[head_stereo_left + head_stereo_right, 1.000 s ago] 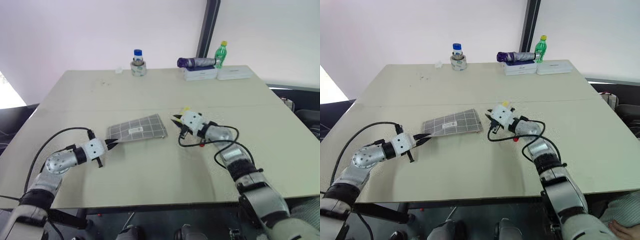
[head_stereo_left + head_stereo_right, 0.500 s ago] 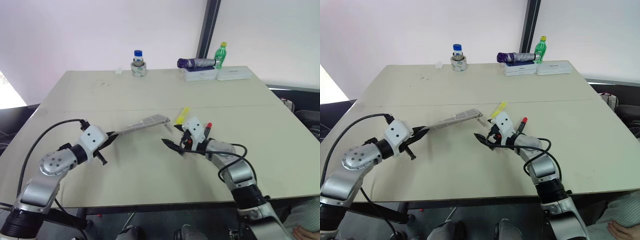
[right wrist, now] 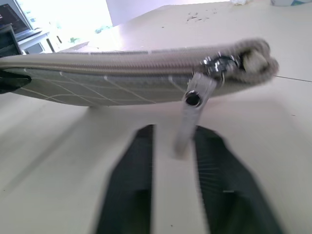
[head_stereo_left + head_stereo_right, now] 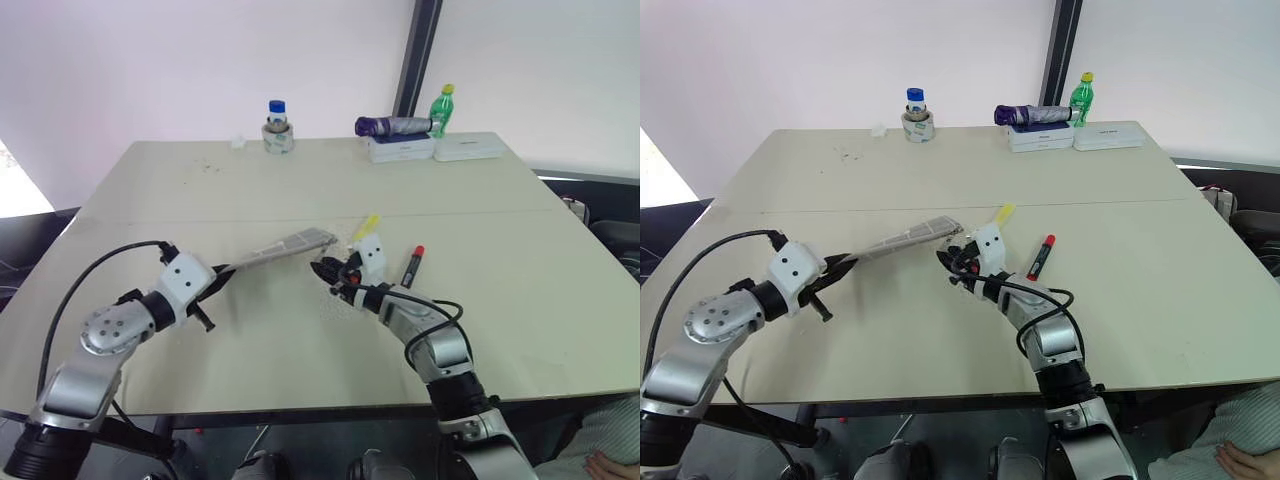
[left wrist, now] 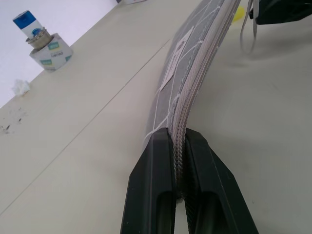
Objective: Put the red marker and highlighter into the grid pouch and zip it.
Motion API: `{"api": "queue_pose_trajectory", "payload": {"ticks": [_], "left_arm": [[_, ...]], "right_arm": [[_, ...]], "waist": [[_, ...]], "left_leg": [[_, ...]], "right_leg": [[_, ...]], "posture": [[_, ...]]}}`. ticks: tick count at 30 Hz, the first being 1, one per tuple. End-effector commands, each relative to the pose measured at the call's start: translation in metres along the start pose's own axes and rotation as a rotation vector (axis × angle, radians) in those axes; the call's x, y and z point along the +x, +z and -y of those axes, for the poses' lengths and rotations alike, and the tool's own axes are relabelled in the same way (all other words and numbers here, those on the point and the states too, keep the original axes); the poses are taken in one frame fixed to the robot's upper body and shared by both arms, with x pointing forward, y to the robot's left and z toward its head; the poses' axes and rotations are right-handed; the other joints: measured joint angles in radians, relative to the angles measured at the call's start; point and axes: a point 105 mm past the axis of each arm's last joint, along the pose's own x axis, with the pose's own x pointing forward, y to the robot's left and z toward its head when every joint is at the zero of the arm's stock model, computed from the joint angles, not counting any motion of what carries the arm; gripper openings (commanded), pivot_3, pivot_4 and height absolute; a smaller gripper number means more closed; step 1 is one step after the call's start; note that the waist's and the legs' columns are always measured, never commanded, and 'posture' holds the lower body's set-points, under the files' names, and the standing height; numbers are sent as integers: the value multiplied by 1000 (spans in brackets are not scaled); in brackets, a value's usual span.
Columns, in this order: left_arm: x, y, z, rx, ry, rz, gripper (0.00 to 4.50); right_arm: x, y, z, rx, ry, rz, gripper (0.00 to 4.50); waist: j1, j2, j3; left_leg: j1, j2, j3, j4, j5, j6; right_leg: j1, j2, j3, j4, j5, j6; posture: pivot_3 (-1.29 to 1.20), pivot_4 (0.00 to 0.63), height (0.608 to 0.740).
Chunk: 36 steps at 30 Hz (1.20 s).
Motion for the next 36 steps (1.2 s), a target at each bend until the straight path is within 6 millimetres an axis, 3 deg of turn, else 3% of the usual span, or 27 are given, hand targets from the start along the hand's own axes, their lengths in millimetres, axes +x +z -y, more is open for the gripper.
{"api": "queue_pose_trajectory", "payload": {"ticks": [1,6,10,16,23,27,30,36], "left_arm": [[-2,14,-4,37,15,49,0],[-1,13,-5,54,19,46,0],[3,13,-4,65,26,42,0],[9,12,10,57,0,51,0],[8,9,15,73,-14,42,0],[6,10,10,79,7,47,0],[5,14,2,59,43,62,0],[7,20,-1,50,65,86,0]], "right_arm": [[3,16,-10,-22,26,55,47],[3,19,-7,-67,16,43,47],[0,13,-7,-341,35,-64,47],[9,15,-34,-506,150,-76,47],[10,10,-47,-536,188,-78,47],[7,10,-38,-471,146,-82,47],[-5,14,-25,-359,95,-67,845],[-39,19,-3,-214,16,-50,3805]], "waist": [[0,0,0],[0,0,0],[1,0,0],[-4,0,0],[2,-1,0],[1,-1,-1],[3,-1,-1],[5,-1,-1]], "left_leg": [[0,0,0,0,0,0],[0,0,0,0,0,0],[0,0,0,0,0,0],[0,0,0,-1,0,0],[0,0,0,-1,0,0],[0,0,0,-1,0,0],[0,0,0,-1,0,0],[0,0,0,-1,0,0]], "right_leg": [[0,0,0,0,0,0],[0,0,0,0,0,0],[0,-1,0,0,0,0],[-1,0,0,0,0,0],[-1,-1,-1,0,0,0],[-1,-1,-1,0,0,0],[-1,-1,0,0,0,0],[-1,-1,0,-1,0,0]], "posture": [[0,150,738],[0,150,738],[0,150,738],[0,150,738],[0,150,738],[0,150,738],[0,150,738],[0,150,738]]}}
